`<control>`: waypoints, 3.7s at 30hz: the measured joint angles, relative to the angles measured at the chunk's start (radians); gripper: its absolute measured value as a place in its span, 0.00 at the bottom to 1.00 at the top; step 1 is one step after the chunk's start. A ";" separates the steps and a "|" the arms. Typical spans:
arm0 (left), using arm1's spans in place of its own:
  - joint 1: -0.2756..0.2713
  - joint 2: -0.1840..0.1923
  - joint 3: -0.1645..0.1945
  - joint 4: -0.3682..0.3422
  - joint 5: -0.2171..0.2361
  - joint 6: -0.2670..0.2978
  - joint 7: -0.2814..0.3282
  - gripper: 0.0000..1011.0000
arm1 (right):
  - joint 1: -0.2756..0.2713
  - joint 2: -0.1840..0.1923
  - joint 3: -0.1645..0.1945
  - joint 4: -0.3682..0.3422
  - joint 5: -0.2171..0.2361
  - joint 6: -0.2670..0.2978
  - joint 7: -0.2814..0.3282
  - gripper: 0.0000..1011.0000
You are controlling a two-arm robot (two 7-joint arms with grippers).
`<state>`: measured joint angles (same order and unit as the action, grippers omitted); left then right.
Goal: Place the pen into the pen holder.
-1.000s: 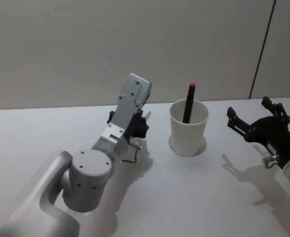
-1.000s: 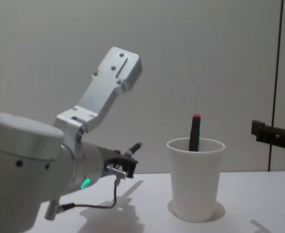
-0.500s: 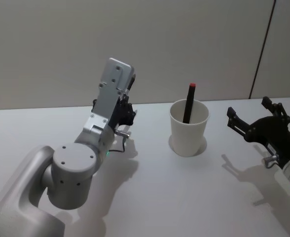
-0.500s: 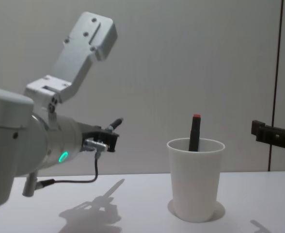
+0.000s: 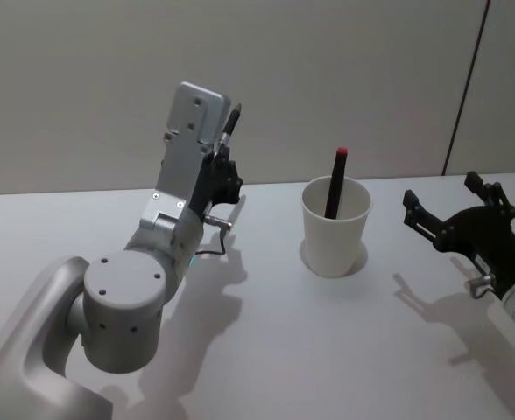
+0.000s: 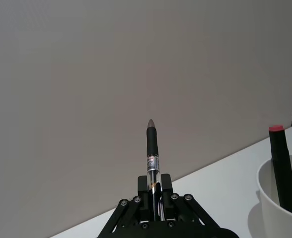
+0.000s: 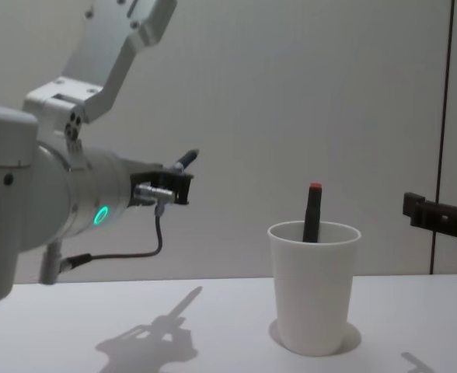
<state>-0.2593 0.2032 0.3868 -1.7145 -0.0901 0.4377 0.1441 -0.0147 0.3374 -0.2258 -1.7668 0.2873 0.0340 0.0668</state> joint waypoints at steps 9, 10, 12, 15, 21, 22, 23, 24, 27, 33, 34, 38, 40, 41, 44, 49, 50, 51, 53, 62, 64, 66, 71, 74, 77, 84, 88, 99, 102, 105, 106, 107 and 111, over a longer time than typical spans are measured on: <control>0.020 -0.027 0.020 -0.048 0.035 -0.024 0.058 0.15 | 0.000 0.000 0.000 0.000 0.000 0.000 0.000 0.99; 0.021 -0.030 0.021 -0.051 0.039 -0.025 0.062 0.15 | 0.000 0.000 0.000 0.000 0.000 0.000 0.000 0.99; 0.024 -0.039 0.028 -0.059 0.051 -0.029 0.072 0.15 | 0.000 0.000 0.000 0.000 0.000 0.000 0.000 0.99; 0.026 -0.047 0.033 -0.065 0.063 -0.033 0.080 0.15 | 0.000 0.000 0.000 0.000 0.000 0.000 0.000 0.99; 0.031 -0.069 0.049 -0.076 0.093 -0.042 0.095 0.15 | 0.000 0.000 0.000 0.000 0.000 0.000 0.000 0.99; 0.032 -0.070 0.049 -0.077 0.095 -0.043 0.095 0.15 | 0.000 0.000 0.000 0.000 0.000 0.000 0.000 0.99; 0.033 -0.075 0.052 -0.078 0.100 -0.045 0.097 0.15 | 0.000 0.000 0.000 0.000 0.000 0.000 0.000 0.99; 0.034 -0.076 0.054 -0.079 0.103 -0.045 0.097 0.15 | 0.000 0.000 0.000 0.000 0.000 0.000 0.000 0.99; 0.037 -0.082 0.058 -0.080 0.110 -0.049 0.098 0.15 | 0.000 0.000 0.000 0.000 0.000 0.000 0.000 0.99; 0.048 -0.096 0.069 -0.082 0.126 -0.059 0.097 0.15 | 0.000 0.000 0.000 0.000 0.000 0.000 0.000 0.99; 0.050 -0.097 0.071 -0.082 0.128 -0.060 0.095 0.15 | 0.000 0.000 0.000 0.000 0.000 0.000 0.000 0.99; 0.056 -0.102 0.077 -0.082 0.135 -0.068 0.084 0.15 | 0.000 0.000 0.000 0.000 0.000 0.000 0.000 0.99; 0.059 -0.104 0.080 -0.082 0.140 -0.074 0.076 0.15 | 0.000 0.000 0.000 0.000 0.000 0.000 0.000 0.99; 0.060 -0.105 0.081 -0.082 0.141 -0.076 0.074 0.15 | 0.000 0.000 0.000 0.000 0.000 0.000 0.000 0.99; 0.063 -0.108 0.085 -0.081 0.148 -0.084 0.064 0.15 | 0.000 0.000 0.000 0.000 0.000 0.000 0.000 0.99; 0.067 -0.111 0.089 -0.079 0.154 -0.091 0.055 0.15 | 0.000 0.000 0.000 0.000 0.000 0.000 0.000 0.99; 0.068 -0.111 0.090 -0.078 0.155 -0.092 0.053 0.15 | 0.000 0.000 0.000 0.000 0.000 0.000 0.000 0.99; 0.069 -0.112 0.090 -0.078 0.156 -0.094 0.051 0.15 | 0.000 0.000 0.000 0.000 0.000 0.000 0.000 0.99; 0.070 -0.113 0.091 -0.077 0.158 -0.097 0.047 0.15 | 0.001 -0.001 0.001 0.001 0.000 0.000 0.000 0.99; 0.074 -0.115 0.094 -0.076 0.163 -0.103 0.039 0.15 | 0.005 -0.004 0.007 0.003 0.043 0.024 0.009 0.99; 0.074 -0.115 0.094 -0.076 0.164 -0.104 0.038 0.15 | 0.006 -0.004 0.011 0.002 0.069 0.040 0.015 0.99; 0.075 -0.116 0.095 -0.076 0.164 -0.105 0.037 0.15 | 0.008 -0.005 0.014 0.000 0.098 0.058 0.022 0.99; 0.075 -0.116 0.096 -0.075 0.165 -0.106 0.036 0.15 | 0.014 -0.006 0.023 -0.009 0.172 0.110 0.040 0.99; 0.075 -0.116 0.096 -0.075 0.165 -0.107 0.035 0.15 | 0.020 -0.007 0.029 -0.014 0.228 0.154 0.052 0.99; 0.076 -0.117 0.096 -0.075 0.166 -0.107 0.034 0.15 | 0.027 -0.007 0.035 -0.018 0.279 0.197 0.065 0.99; 0.076 -0.117 0.097 -0.075 0.167 -0.108 0.034 0.15 | 0.051 -0.011 0.049 -0.024 0.414 0.313 0.086 0.99; 0.077 -0.117 0.097 -0.075 0.167 -0.108 0.033 0.15 | 0.066 -0.013 0.056 -0.025 0.489 0.378 0.092 0.99; 0.077 -0.117 0.097 -0.075 0.167 -0.109 0.033 0.15 | 0.101 -0.017 0.073 -0.020 0.680 0.522 0.090 0.99; 0.077 -0.117 0.097 -0.075 0.167 -0.109 0.033 0.15 | 0.106 -0.017 0.077 -0.021 0.720 0.532 0.080 0.99; 0.077 -0.117 0.097 -0.075 0.167 -0.109 0.033 0.15 | 0.111 -0.016 0.081 -0.021 0.746 0.536 0.074 0.99; 0.077 -0.117 0.097 -0.075 0.167 -0.109 0.033 0.15 | 0.115 -0.016 0.084 -0.021 0.765 0.539 0.070 0.99; 0.077 -0.117 0.097 -0.075 0.167 -0.109 0.033 0.15 | 0.117 -0.016 0.085 -0.021 0.779 0.541 0.067 0.99; 0.077 -0.117 0.097 -0.075 0.167 -0.109 0.033 0.15 | 0.128 -0.015 0.094 -0.015 0.839 0.551 0.052 0.99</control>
<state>-0.1828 0.0860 0.4835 -1.7891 0.0766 0.3291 0.1768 0.1132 0.3225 -0.1315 -1.7814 1.1261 0.5846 0.1192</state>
